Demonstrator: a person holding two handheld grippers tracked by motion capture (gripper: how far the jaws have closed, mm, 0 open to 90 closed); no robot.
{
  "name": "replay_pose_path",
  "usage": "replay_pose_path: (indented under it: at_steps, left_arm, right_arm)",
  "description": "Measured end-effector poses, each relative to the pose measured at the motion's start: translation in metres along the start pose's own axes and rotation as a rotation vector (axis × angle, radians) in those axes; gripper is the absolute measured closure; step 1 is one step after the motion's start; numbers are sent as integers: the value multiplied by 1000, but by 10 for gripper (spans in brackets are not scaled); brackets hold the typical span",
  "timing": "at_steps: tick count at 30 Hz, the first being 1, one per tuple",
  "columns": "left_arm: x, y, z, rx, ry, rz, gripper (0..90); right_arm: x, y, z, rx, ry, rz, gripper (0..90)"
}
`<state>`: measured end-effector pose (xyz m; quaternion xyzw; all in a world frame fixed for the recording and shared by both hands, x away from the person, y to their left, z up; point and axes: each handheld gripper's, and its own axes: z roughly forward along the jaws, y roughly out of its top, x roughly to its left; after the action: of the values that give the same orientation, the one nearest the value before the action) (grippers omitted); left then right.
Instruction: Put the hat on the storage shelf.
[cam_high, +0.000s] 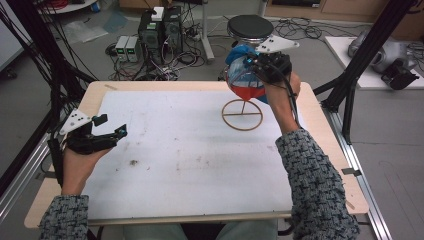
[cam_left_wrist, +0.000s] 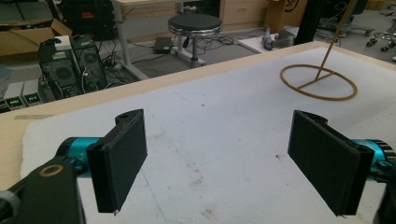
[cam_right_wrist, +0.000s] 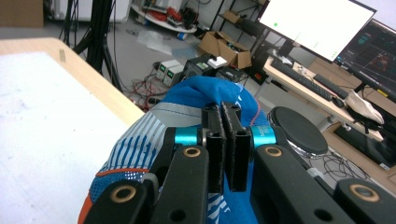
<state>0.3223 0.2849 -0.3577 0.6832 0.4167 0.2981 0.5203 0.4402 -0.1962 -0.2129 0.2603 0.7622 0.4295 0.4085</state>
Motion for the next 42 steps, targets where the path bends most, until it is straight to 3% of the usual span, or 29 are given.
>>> replay_pose_path:
  at_steps: [7, 14, 22, 32, 36, 42]
  left_arm:
    - [0, 0, 0, 2, -3, 0, 198]
    - [0, 0, 1, 2, -4, -1, 198]
    - [1, -1, 1, 4, -5, -2, 198]
    - [1, -2, 2, 9, -8, -3, 198]
    - [1, -2, 2, 7, -10, -3, 198]
    - [1, -1, 1, 7, -11, -3, 198]
  right_arm:
    - [12, 1, 11, 45, 17, -41, 888]
    - [13, 2, 24, 63, 17, -36, 888]
    - [13, -3, 44, 118, -24, -48, 888]
    - [12, -6, 48, 142, -36, -63, 881]
    - [12, -7, 48, 149, -38, -67, 801]
    - [12, -8, 48, 152, -33, -59, 766]
